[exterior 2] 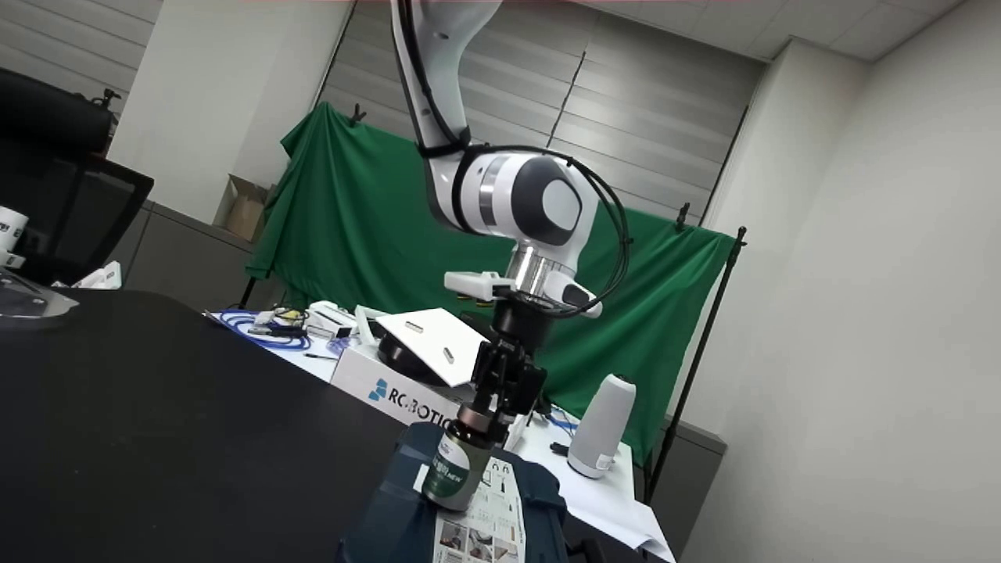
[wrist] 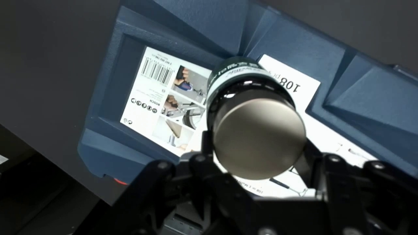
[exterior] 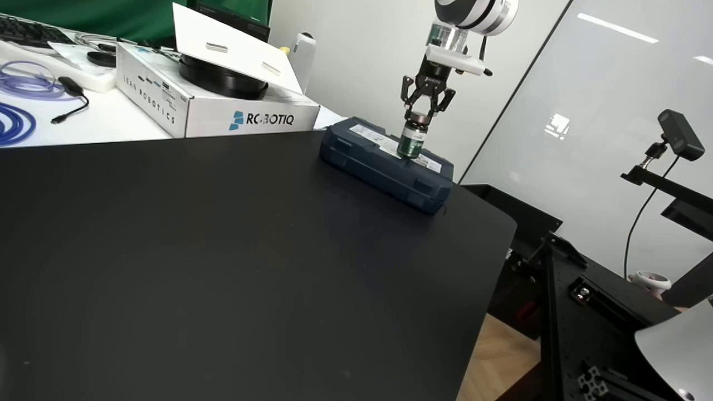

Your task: Remove the bottle from the box and put it on the table

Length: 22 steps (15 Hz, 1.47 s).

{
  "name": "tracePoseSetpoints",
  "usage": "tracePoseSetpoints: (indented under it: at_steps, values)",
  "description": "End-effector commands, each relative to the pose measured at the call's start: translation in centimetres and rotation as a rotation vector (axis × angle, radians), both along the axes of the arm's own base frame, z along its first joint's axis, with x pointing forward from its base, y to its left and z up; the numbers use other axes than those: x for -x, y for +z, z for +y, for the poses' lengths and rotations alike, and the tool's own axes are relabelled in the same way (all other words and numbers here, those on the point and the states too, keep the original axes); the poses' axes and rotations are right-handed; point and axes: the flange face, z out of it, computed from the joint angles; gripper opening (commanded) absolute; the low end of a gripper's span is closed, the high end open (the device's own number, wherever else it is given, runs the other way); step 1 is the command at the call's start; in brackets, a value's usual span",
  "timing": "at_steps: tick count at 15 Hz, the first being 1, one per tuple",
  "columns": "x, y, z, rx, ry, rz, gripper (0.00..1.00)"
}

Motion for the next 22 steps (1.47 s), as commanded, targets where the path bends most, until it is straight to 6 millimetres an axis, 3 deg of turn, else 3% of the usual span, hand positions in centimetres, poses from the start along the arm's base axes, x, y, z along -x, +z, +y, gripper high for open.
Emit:
tracePoseSetpoints:
  at_steps: [1,4,7,11,14,17,19,22]
  values:
    - [-0.4,4.0,2.7,-0.03,0.116,0.013,0.35]
    - [-1.5,8.9,6.3,0.002,0.223,-0.032,0.35]
    - [-3.0,14.0,11.5,0.068,0.365,-0.09,0.35]
    - [-4.1,18.5,21.3,0.093,0.608,-0.147,0.35]
    - [-3.9,19.6,29.3,0.07,0.787,-0.178,0.35]
    - [-2.7,19.2,36.3,0.022,0.955,-0.176,0.35]
    - [-1.7,18.3,39.6,0.014,1.056,-0.165,0.35]
    - [-0.3,15.4,42.2,0.017,1.157,-0.151,0.35]
